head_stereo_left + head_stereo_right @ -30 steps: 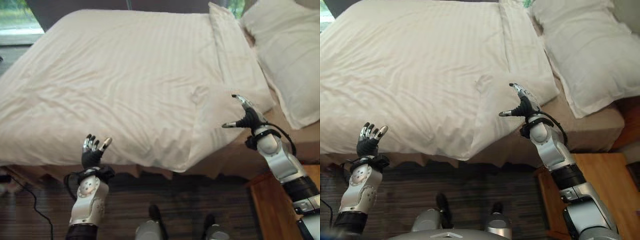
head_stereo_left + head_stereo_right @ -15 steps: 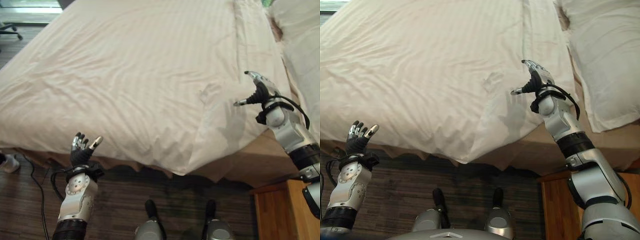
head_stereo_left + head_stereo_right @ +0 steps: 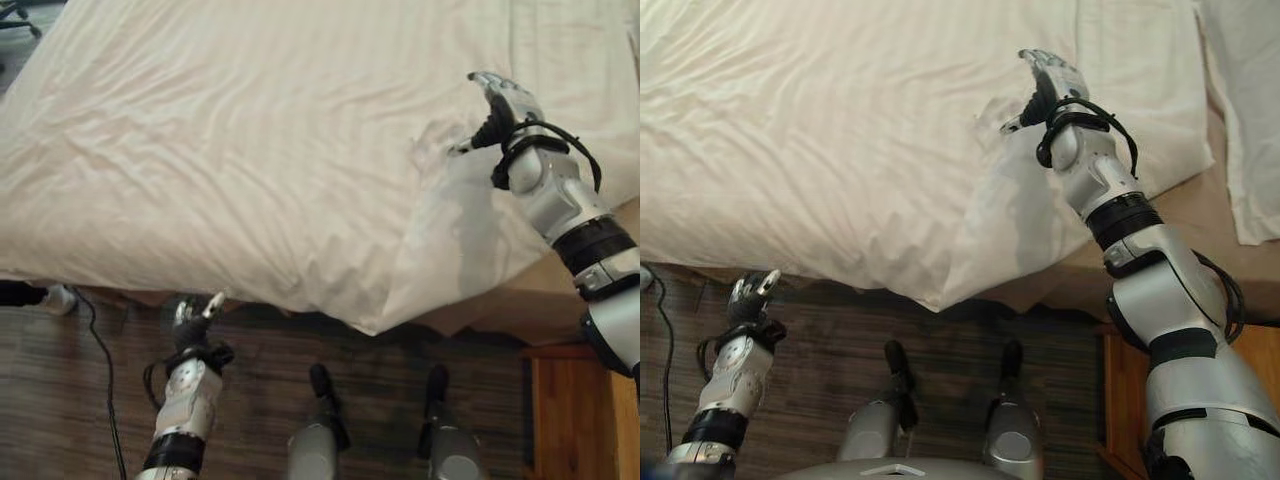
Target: Making the bed.
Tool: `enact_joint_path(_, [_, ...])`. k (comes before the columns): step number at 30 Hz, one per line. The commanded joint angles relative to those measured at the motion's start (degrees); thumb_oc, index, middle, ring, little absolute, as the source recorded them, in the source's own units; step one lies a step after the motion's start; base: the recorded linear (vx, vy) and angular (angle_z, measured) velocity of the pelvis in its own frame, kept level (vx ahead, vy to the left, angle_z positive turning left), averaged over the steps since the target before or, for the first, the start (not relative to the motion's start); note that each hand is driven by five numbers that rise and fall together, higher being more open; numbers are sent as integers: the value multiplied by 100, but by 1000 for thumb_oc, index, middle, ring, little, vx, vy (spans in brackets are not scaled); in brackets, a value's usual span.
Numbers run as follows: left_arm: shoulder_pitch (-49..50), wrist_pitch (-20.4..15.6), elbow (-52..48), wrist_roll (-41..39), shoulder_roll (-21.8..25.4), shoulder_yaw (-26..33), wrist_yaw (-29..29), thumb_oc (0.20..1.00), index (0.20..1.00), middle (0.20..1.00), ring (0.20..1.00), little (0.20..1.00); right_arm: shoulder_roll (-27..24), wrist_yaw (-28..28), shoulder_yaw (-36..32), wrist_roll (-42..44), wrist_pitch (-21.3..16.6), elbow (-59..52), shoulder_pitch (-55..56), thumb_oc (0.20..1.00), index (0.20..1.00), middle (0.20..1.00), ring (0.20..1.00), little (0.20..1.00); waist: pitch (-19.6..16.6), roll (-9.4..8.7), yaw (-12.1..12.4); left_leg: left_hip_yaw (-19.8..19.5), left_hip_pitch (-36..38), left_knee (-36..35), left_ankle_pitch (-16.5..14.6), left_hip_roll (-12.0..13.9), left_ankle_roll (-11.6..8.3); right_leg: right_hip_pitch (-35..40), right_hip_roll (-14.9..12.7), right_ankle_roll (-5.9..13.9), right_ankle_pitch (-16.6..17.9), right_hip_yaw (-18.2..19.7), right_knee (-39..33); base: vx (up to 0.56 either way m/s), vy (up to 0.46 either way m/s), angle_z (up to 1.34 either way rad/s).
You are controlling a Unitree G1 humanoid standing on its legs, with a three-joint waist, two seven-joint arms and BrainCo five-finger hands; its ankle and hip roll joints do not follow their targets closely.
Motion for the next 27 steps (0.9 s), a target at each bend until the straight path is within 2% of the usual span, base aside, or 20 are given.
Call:
enact_joint_path(1, [-430, -403, -233, -48, 579, 35, -45, 1000, 1000, 1000, 1000, 1000, -49, -246, 337, -210, -128, 59, -1024, 1000, 1000, 1000, 1000, 1000, 125, -137, 93, -85, 399, 36, -88, 353, -909, -611, -400, 309, -75, -79, 140, -65, -48, 4])
enact_joint_path(6, [-402, -445, -35, -77, 506, -43, -90, 1000, 1000, 1000, 1000, 1000, 103, -231, 562, -287, -134, 356, -1346, 1000, 1000, 1000, 1000, 1000, 271, 114, 93, -50, 56, 36, 12, 330, -934, -987, -416, 317, -30, 13, 120, -63, -15, -2])
enact_joint_path(10, [-538, -483, 128, -139, 439, -180, -90, 1000, 1000, 1000, 1000, 1000, 201, -199, 634, -199, -162, 724, -1379, 1000, 1000, 1000, 1000, 1000, 320, 219, 72, -53, -44, 36, -36, 257, -913, -1246, -343, 311, -2, 214, 130, -50, 46, -18])
enact_joint_path(11, [-722, -480, 306, -162, 406, -301, -81, 1000, 1000, 1000, 1000, 1000, 303, -122, 699, -147, -153, 961, -1338, 473, 473, 473, 473, 473, 339, 285, 5, -9, -21, 36, -88, 171, -875, -1361, -342, 295, 35, 389, 149, -54, 60, -45])
enact_joint_path(12, [-804, -480, 383, -159, 383, -367, -87, 1000, 1000, 1000, 1000, 1000, 338, -121, 715, -122, -154, 1032, -1310, 213, 213, 213, 213, 213, 369, 286, 4, -89, -17, 61, -127, 103, -853, -1383, -340, 286, 35, 466, 152, -82, 63, -54])
enact_joint_path(13, [-900, -490, 457, -127, 376, -440, -79, 1000, 1000, 1000, 1000, 1000, 325, -107, 776, -134, -156, 1035, -1320, 200, 200, 200, 200, 200, 393, 267, 1, -241, -16, 106, -204, -27, -804, -1414, -342, 268, 60, 551, 147, -72, -8, -40])
enact_joint_path(15, [-1018, -462, 555, -93, 291, -558, -124, 1000, 1000, 1000, 1000, 1000, 299, -54, 770, -117, -143, 901, -1141, 200, 200, 200, 200, 200, 450, 179, -103, -478, -19, 756, -841, -373, -665, -1414, -442, 206, 75, 649, 215, -91, -71, -27])
enact_joint_path(16, [-1147, -442, 629, -108, 311, -584, -119, 1000, 1000, 1000, 1000, 1000, 318, -28, 750, -97, -114, 846, -1091, 200, 200, 200, 200, 200, 473, 137, -135, -515, -41, 942, -1007, -472, -643, -1373, -470, 182, 83, 658, 233, -80, -51, -10])
enact_joint_path(17, [-1155, -444, 634, -110, 315, -581, -120, 1000, 1000, 1000, 1000, 1000, 317, -26, 747, -97, -112, 843, -1096, 200, 200, 200, 200, 200, 475, 123, -142, -517, -61, 945, -987, -486, -638, -1388, -484, 179, 103, 660, 228, -74, 1, 3])
enact_joint_path(18, [-1333, -377, 720, -83, 279, -697, -116, 1000, 1000, 1000, 1000, 1000, 337, -77, 608, -112, -71, 765, -714, 200, 200, 200, 200, 200, 500, 78, -293, -374, 120, 890, -1000, -456, -592, -1262, -513, 184, 139, 653, 238, -33, 67, 5])
enact_joint_path(21, [-1543, -318, 951, 72, 191, -853, -72, 1000, 1000, 1000, 1000, 1000, 216, -271, 288, -31, -42, 679, -200, 200, 200, 200, 200, 200, 509, 90, -483, -181, 598, 688, -1029, -491, -509, -1006, -558, 230, 219, 600, 243, -28, 122, 13])
enact_joint_path(23, [-1559, -282, 891, 132, 177, -842, -54, 1000, 1000, 1000, 1000, 1000, 106, -407, -130, 146, -25, 195, 436, 200, 200, 200, 200, 200, 472, -48, -605, -131, 874, 541, -1032, -599, -428, -868, -607, 264, 283, 579, 264, -17, 136, 9])
enact_joint_path(25, [-1420, -187, 772, 267, 137, -674, -37, 1000, 1000, 1000, 1000, 1000, -29, -389, -570, 162, -72, -758, 1391, 200, 200, 200, 200, 200, 358, -206, -790, -32, 1099, 435, -1063, -641, -366, -765, -637, 311, 324, 593, 318, 27, 108, 3])
enact_joint_path(26, [-1279, -134, 686, 303, 106, -620, -47, 1000, 1000, 1000, 1000, 1000, -7, -371, -911, 120, -50, -1110, 2048, 200, 200, 200, 200, 200, 254, -289, -821, -18, 1238, 357, -1070, -676, -337, -667, -664, 341, 327, 583, 314, 23, 61, 6])
enact_joint_path(27, [-1273, -132, 682, 303, 109, -629, -45, 1000, 1000, 1000, 1000, 1000, -8, -367, -924, 115, -45, -1124, 2067, 200, 200, 200, 200, 200, 251, -293, -814, -18, 1245, 351, -1067, -679, -337, -661, -665, 342, 328, 583, 311, 46, 71, 1])
